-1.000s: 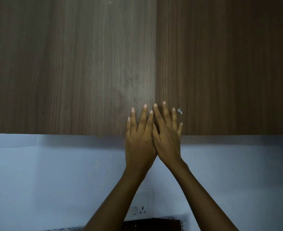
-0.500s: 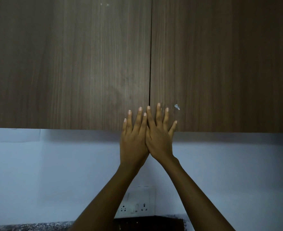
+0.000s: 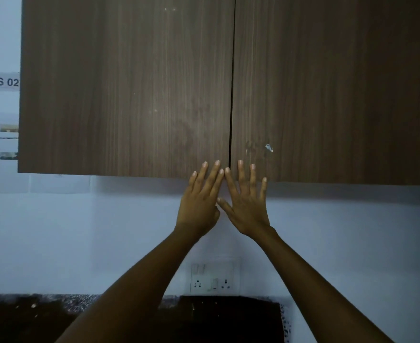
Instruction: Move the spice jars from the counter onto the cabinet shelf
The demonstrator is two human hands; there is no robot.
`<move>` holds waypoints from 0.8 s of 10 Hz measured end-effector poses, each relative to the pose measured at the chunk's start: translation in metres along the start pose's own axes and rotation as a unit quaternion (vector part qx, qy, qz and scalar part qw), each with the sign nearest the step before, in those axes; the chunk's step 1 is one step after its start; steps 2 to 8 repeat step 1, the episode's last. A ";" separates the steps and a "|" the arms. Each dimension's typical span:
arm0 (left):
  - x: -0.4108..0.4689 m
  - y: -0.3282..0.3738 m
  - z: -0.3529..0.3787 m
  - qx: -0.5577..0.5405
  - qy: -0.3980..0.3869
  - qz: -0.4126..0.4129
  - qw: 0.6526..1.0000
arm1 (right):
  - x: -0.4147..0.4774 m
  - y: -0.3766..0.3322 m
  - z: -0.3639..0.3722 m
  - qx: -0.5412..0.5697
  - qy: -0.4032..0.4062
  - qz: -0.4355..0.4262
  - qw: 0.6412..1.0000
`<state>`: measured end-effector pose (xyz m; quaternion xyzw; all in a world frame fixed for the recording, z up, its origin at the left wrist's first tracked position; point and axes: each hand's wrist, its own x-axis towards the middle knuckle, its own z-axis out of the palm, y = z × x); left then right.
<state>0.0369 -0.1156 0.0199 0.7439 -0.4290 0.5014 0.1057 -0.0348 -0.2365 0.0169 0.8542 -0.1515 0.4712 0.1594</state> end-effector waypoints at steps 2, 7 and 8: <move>-0.015 -0.010 -0.013 0.053 -0.054 -0.020 0.997 | -0.018 0.008 -0.006 0.036 -0.062 -0.009 0.997; -0.015 -0.010 -0.013 0.053 -0.054 -0.020 0.997 | -0.018 0.008 -0.006 0.036 -0.062 -0.009 0.997; -0.015 -0.010 -0.013 0.053 -0.054 -0.020 0.997 | -0.018 0.008 -0.006 0.036 -0.062 -0.009 0.997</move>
